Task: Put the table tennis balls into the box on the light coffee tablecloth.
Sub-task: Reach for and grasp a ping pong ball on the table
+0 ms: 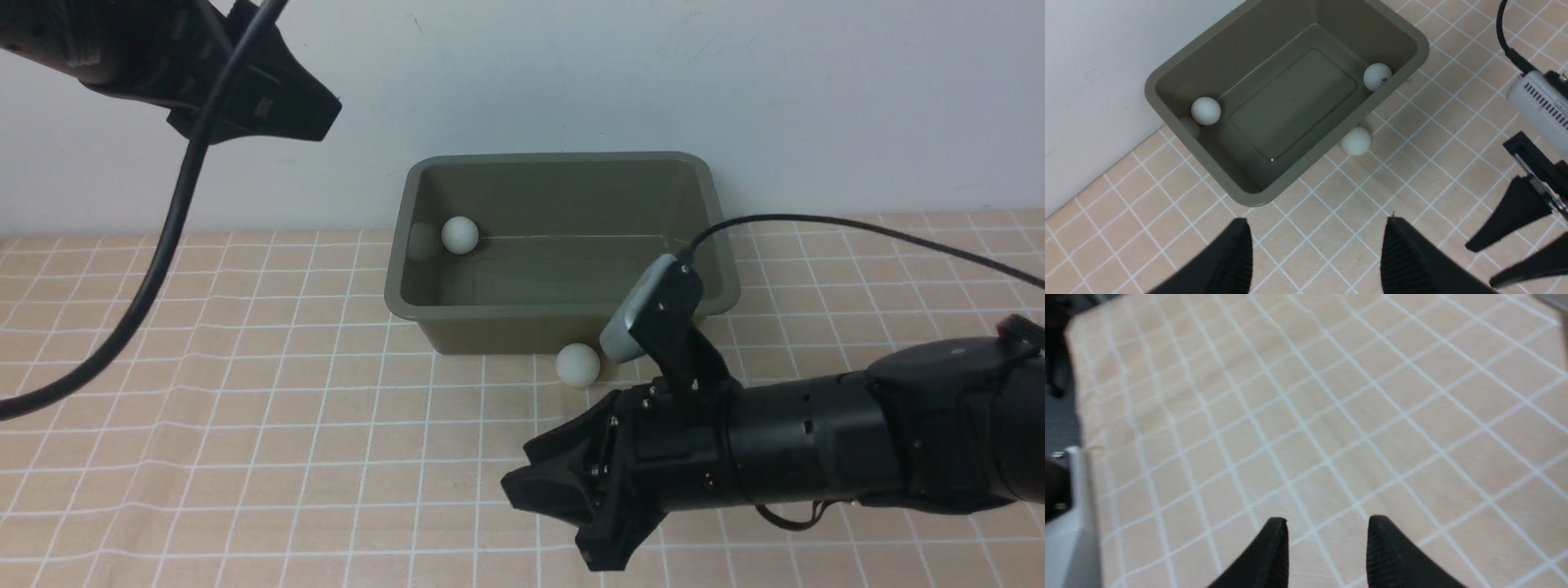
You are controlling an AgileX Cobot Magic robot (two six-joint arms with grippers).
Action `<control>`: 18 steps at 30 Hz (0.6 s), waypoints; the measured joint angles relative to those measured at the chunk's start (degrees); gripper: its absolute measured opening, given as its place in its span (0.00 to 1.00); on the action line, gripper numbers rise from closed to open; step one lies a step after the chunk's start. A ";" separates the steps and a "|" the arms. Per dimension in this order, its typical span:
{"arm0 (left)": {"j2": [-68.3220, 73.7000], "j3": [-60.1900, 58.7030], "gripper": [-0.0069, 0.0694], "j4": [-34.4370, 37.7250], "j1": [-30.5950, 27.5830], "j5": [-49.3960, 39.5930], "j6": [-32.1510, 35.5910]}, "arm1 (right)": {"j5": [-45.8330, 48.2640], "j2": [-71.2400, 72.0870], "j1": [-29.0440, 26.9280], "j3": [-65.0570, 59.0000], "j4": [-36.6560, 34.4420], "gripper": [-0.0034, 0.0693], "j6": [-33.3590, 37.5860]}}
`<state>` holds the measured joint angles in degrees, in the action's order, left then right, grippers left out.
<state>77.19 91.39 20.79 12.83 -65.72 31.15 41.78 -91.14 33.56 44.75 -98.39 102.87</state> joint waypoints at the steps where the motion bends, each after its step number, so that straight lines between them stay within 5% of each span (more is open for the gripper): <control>1: 0.00 0.00 0.55 0.00 0.00 0.00 0.00 | 1.53 0.00 0.00 0.05 2.03 0.39 -1.94; 7: 0.00 0.00 0.55 0.00 0.00 0.00 0.00 | -0.99 0.00 0.00 0.24 23.03 0.39 -19.79; 11: 0.00 0.00 0.55 0.00 0.00 0.00 0.00 | -10.76 0.00 0.00 0.24 39.46 0.39 -40.21; 14: 0.00 0.00 0.55 0.00 0.00 0.00 0.00 | -19.37 0.00 0.00 0.24 44.19 0.39 -48.93; 18: 0.00 0.00 0.55 0.00 0.00 0.00 0.00 | -29.26 0.00 0.00 0.24 45.37 0.39 -52.07</control>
<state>77.19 91.39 20.79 12.83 -65.72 31.15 12.51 -91.14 33.56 44.98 -53.02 50.81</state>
